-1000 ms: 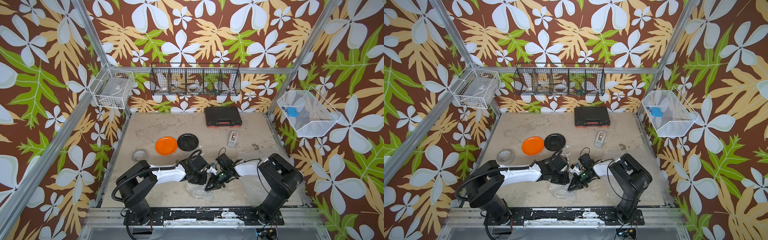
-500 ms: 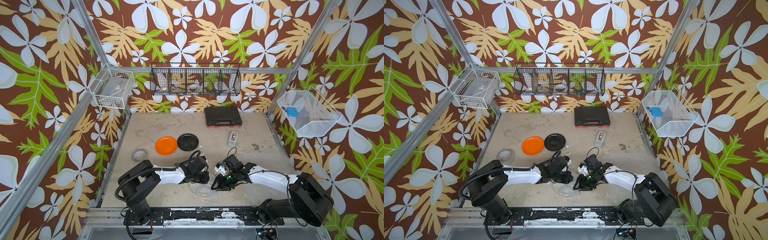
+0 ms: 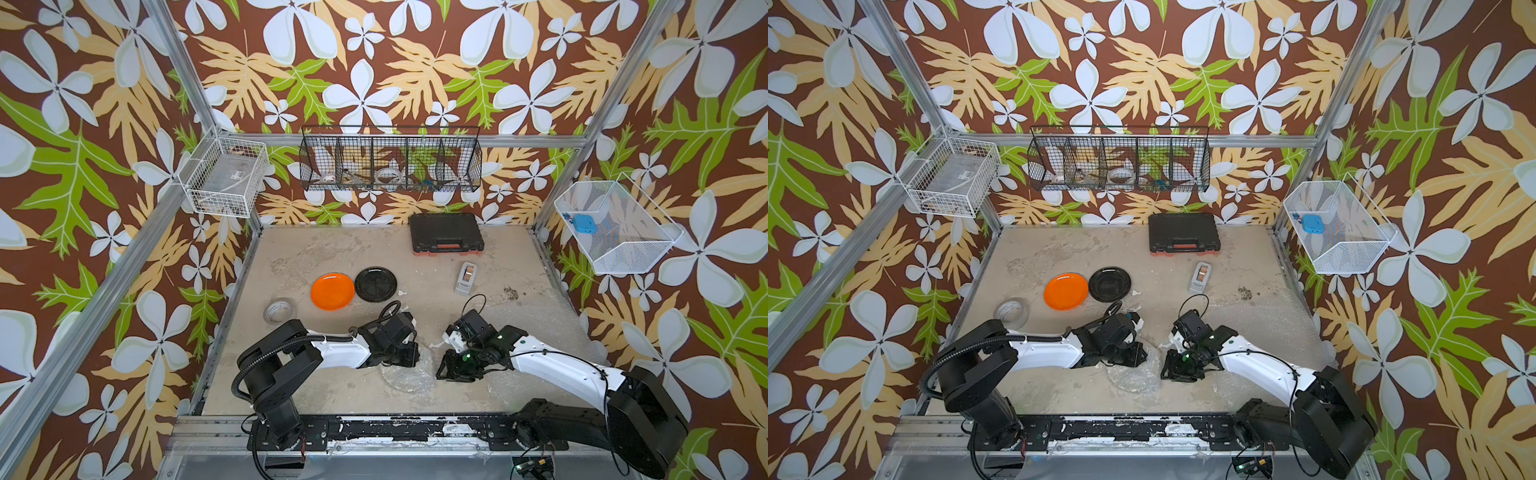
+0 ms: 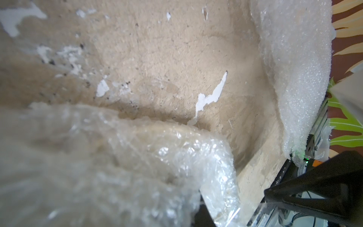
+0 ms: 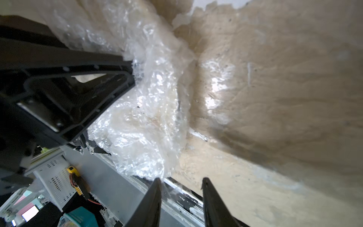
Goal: Wrap dinner plates in bubble wrap
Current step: Stick the tape on the bubble wrap, then pick up the bubble wrap from the center of the board.
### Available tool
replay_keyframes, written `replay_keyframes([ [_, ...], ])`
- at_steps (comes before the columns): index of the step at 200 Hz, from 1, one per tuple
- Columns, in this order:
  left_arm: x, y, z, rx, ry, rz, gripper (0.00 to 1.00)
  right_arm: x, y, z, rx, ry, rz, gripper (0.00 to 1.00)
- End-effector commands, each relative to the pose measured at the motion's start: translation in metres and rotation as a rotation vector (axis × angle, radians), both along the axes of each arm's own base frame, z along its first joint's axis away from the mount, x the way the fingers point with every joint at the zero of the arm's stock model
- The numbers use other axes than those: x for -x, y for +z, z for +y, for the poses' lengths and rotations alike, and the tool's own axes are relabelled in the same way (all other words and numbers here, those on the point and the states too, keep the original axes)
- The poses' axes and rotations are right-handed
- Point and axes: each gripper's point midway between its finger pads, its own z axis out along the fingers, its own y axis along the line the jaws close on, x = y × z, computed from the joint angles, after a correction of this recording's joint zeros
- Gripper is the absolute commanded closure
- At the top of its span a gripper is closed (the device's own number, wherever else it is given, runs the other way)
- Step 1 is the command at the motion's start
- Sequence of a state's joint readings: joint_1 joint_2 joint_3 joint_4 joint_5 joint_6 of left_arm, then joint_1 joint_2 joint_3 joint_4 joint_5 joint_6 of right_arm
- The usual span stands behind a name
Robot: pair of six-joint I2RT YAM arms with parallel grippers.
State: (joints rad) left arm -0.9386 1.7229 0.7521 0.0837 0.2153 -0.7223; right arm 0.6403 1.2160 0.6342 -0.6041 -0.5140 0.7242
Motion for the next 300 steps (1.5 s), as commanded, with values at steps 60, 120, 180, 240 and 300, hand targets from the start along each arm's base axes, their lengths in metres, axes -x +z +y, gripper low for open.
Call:
replay_keyframes([
  [60, 0.045, -0.061, 0.106, -0.499, 0.031, 0.171, 0.86, -0.033, 0.052, 0.04, -0.163, 0.008, -0.086, 0.89],
  [120, 0.046, -0.061, 0.107, -0.498, 0.034, 0.172, 0.86, -0.023, -0.025, 0.014, 0.017, -0.005, -0.011, 0.93],
  [180, 0.047, -0.063, 0.108, -0.499, 0.037, 0.177, 0.86, -0.007, -0.055, 0.007, 0.029, -0.013, 0.044, 0.96],
  [240, 0.047, -0.062, 0.108, -0.494, 0.038, 0.174, 0.86, -0.019, -0.008, -0.017, 0.14, -0.024, -0.078, 0.79],
  [300, 0.047, -0.06, 0.105, -0.479, 0.036, 0.176, 0.86, -0.009, 0.004, 0.038, -0.228, -0.056, 0.037, 0.61],
])
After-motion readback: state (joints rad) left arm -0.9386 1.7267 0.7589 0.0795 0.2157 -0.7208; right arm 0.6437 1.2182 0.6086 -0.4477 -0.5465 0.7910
